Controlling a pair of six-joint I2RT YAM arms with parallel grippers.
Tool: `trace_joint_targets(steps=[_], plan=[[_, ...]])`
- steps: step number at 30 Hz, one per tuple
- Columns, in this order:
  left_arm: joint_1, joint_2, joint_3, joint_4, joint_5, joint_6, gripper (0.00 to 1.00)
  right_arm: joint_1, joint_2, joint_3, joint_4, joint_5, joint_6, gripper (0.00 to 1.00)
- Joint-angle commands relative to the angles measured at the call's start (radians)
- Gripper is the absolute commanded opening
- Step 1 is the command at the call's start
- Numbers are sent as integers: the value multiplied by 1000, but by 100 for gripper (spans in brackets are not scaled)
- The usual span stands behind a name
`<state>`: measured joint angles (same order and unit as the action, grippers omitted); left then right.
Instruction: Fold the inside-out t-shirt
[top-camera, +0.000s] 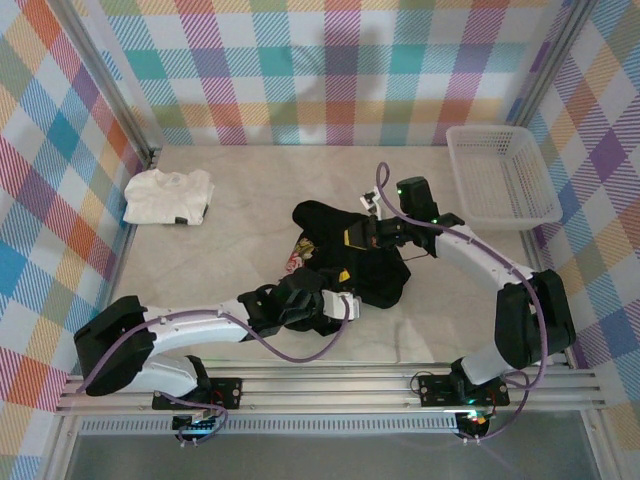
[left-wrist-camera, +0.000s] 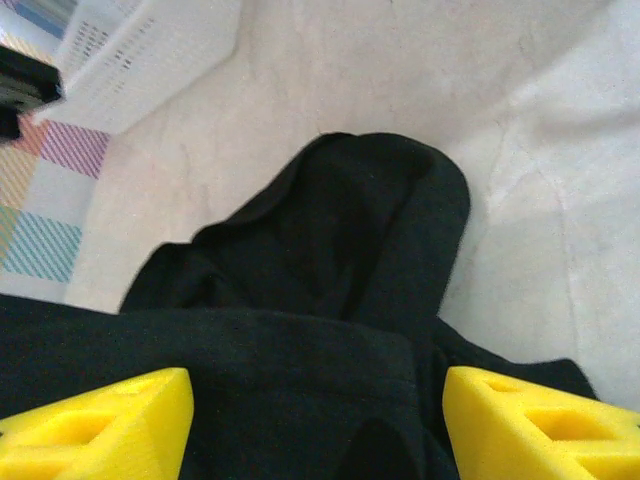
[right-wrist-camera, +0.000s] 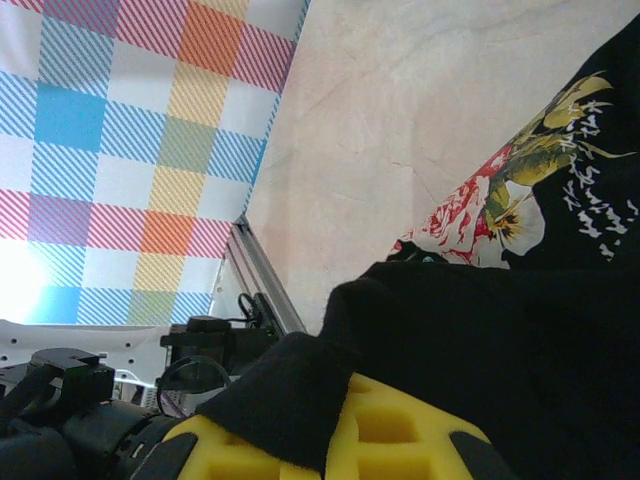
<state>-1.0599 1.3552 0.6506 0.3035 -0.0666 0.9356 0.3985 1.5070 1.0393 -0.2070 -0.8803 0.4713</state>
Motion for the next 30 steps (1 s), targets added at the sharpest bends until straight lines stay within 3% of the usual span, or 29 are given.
trace_joint_targets(steps=[1, 9, 13, 23, 27, 30], plan=[[-12, -13, 9, 106, -7, 64, 67, -6, 9, 36, 31, -48, 12, 0], [-7, 53, 43, 105, -32, 140, 68, -6, 13, 35, 44, -57, 17, 0], [22, 78, 62, 120, -43, 158, 64, -6, 7, 29, 43, -58, 19, 0], [80, 89, 82, 134, -17, 110, 12, -6, -1, 25, 44, -59, 17, 0], [109, -7, 38, 147, 62, 4, 0, -6, -7, 36, 30, -40, 5, 0], [141, -111, -11, 168, 160, -141, 0, -6, -16, 39, 24, -7, -2, 0]])
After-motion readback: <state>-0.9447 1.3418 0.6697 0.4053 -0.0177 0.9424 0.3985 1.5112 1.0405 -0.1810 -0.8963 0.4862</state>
